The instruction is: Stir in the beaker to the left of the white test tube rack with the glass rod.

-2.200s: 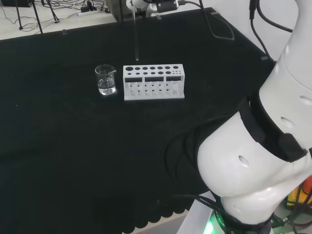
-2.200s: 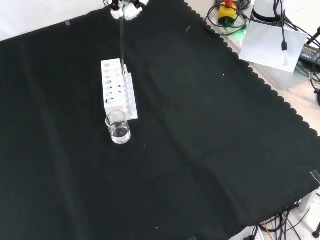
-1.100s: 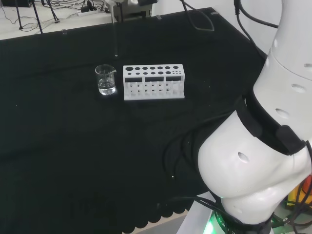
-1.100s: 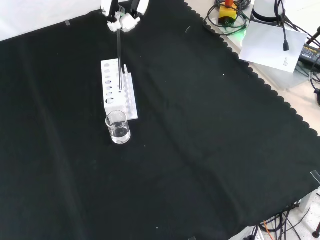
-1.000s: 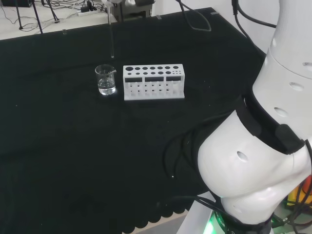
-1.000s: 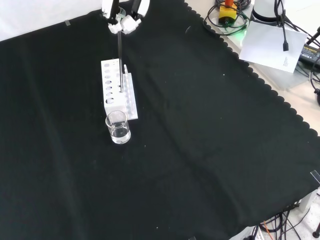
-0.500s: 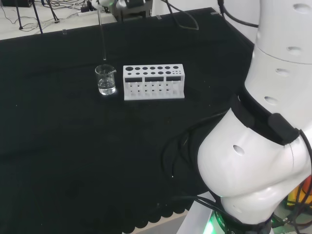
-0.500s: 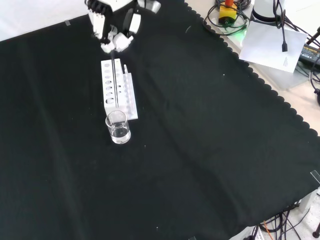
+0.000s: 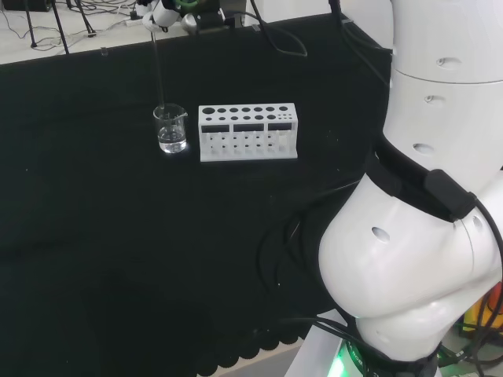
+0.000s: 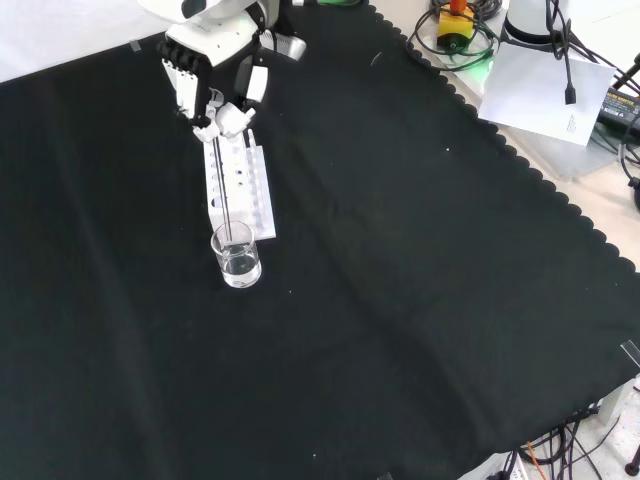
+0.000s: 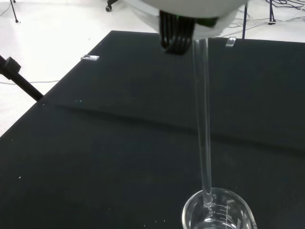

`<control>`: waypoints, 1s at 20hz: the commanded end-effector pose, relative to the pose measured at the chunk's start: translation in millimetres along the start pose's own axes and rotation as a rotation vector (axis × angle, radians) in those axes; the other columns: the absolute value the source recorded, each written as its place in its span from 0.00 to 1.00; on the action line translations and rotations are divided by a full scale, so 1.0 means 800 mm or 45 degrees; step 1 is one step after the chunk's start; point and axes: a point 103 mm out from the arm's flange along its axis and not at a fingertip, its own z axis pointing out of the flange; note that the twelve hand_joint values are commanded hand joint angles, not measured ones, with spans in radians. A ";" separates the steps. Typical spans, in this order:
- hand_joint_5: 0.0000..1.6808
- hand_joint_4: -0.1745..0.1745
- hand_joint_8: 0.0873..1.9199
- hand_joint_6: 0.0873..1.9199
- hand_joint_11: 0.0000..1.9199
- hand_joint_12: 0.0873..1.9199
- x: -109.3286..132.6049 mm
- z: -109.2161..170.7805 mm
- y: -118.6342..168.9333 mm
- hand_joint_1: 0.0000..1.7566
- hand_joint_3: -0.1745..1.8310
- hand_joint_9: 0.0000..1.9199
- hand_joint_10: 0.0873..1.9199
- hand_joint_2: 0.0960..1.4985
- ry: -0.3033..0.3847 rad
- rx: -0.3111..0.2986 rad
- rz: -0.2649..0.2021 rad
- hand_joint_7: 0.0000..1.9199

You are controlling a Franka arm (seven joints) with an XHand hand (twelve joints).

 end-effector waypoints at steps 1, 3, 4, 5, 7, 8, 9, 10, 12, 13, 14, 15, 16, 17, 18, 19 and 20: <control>0.67 0.00 0.53 0.29 0.86 0.37 -0.014 0.013 0.000 0.75 0.37 0.85 0.42 0.48 0.010 0.000 0.012 0.62; 0.67 0.00 0.53 0.29 0.86 0.37 -0.015 0.021 0.002 0.75 0.37 0.85 0.42 0.48 -0.006 0.026 0.008 0.62; 0.67 0.00 0.53 0.29 0.86 0.37 -0.015 0.028 0.004 0.75 0.37 0.85 0.42 0.48 -0.011 0.047 0.007 0.62; 0.67 0.00 0.53 0.29 0.86 0.37 -0.015 0.035 0.006 0.75 0.37 0.85 0.42 0.48 -0.015 0.067 0.005 0.62; 0.67 0.00 0.53 0.28 0.86 0.37 -0.015 0.048 0.009 0.75 0.37 0.85 0.42 0.48 -0.016 0.090 0.002 0.62; 0.67 0.00 0.53 0.28 0.86 0.37 -0.016 0.052 0.010 0.75 0.37 0.85 0.42 0.48 -0.016 0.096 0.001 0.62; 0.67 0.00 0.53 0.28 0.86 0.37 -0.017 0.055 0.011 0.75 0.37 0.85 0.42 0.48 -0.014 0.102 0.001 0.62; 0.67 0.00 0.53 0.28 0.86 0.37 -0.017 0.058 0.011 0.75 0.37 0.85 0.42 0.48 -0.017 0.115 0.001 0.62; 0.67 0.00 0.53 0.28 0.86 0.37 -0.021 0.065 0.013 0.75 0.37 0.85 0.42 0.48 -0.012 0.136 0.010 0.62; 0.67 0.00 0.53 0.28 0.86 0.37 -0.022 0.068 0.012 0.75 0.37 0.85 0.42 0.48 -0.010 0.142 0.012 0.62; 0.67 0.00 0.53 0.28 0.86 0.37 -0.023 0.071 0.013 0.75 0.37 0.85 0.42 0.48 -0.010 0.152 0.015 0.62; 0.67 0.00 0.53 0.28 0.86 0.37 -0.023 0.073 0.013 0.75 0.36 0.85 0.42 0.48 -0.008 0.156 0.018 0.62; 0.67 0.00 0.53 0.28 0.86 0.37 -0.023 0.074 0.013 0.75 0.36 0.85 0.42 0.48 -0.005 0.159 0.018 0.62; 0.67 0.00 0.53 0.28 0.86 0.37 -0.023 0.074 0.014 0.75 0.36 0.85 0.42 0.48 -0.004 0.160 0.018 0.62; 0.67 0.00 0.53 0.28 0.86 0.37 -0.020 0.075 0.016 0.75 0.36 0.85 0.42 0.48 -0.001 0.157 0.014 0.62; 0.67 0.00 0.53 0.28 0.86 0.37 -0.019 0.076 0.017 0.75 0.36 0.85 0.42 0.48 0.000 0.155 0.013 0.62; 0.67 0.00 0.53 0.28 0.86 0.37 -0.018 0.076 0.018 0.75 0.36 0.85 0.42 0.48 0.003 0.151 0.012 0.62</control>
